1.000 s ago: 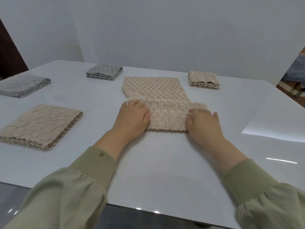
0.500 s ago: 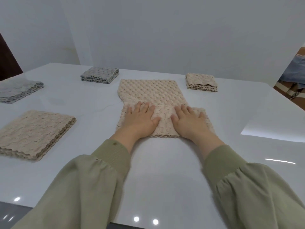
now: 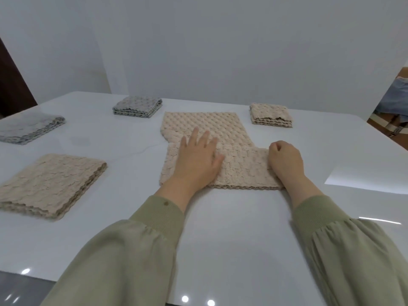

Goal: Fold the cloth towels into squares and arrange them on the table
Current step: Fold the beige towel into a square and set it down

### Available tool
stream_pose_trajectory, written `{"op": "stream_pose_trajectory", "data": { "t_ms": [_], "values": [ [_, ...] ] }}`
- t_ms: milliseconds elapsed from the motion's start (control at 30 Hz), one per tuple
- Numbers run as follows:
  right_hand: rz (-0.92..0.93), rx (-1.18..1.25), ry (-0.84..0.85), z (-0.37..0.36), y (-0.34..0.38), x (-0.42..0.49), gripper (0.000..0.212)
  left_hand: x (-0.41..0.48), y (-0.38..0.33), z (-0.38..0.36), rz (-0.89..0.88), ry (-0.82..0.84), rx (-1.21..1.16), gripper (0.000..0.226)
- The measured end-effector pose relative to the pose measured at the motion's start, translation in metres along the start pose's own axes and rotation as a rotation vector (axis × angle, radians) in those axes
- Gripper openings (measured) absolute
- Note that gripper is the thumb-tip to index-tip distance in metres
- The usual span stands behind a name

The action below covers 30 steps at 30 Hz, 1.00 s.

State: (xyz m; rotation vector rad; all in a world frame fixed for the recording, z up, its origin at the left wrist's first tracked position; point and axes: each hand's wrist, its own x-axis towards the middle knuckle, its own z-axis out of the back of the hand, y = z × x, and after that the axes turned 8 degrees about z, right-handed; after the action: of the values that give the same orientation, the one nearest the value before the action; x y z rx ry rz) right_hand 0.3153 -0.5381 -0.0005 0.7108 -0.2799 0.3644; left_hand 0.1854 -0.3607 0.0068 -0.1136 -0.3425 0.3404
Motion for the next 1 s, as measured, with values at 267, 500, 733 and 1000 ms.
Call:
{"op": "stream_pose_trajectory", "data": {
  "t_ms": [267,500,733,1000],
  "values": [
    [0.049,-0.328,0.298,-0.002,-0.009,0.01,0.054,-0.002,-0.014,-0.019,-0.056,0.357,0.084,0.065],
    [0.078,-0.165,0.182,-0.002,-0.008,0.01,0.03,-0.002,-0.014,-0.019,-0.059,0.344,0.075,0.065],
    [-0.014,0.505,0.064,0.003,-0.001,0.005,0.019,-0.002,-0.013,-0.019,-0.055,0.351,0.072,0.065],
    [0.331,0.352,-0.31,0.009,0.028,-0.023,0.02,-0.006,-0.013,-0.014,0.0,0.165,-0.185,0.073]
  ]
}}
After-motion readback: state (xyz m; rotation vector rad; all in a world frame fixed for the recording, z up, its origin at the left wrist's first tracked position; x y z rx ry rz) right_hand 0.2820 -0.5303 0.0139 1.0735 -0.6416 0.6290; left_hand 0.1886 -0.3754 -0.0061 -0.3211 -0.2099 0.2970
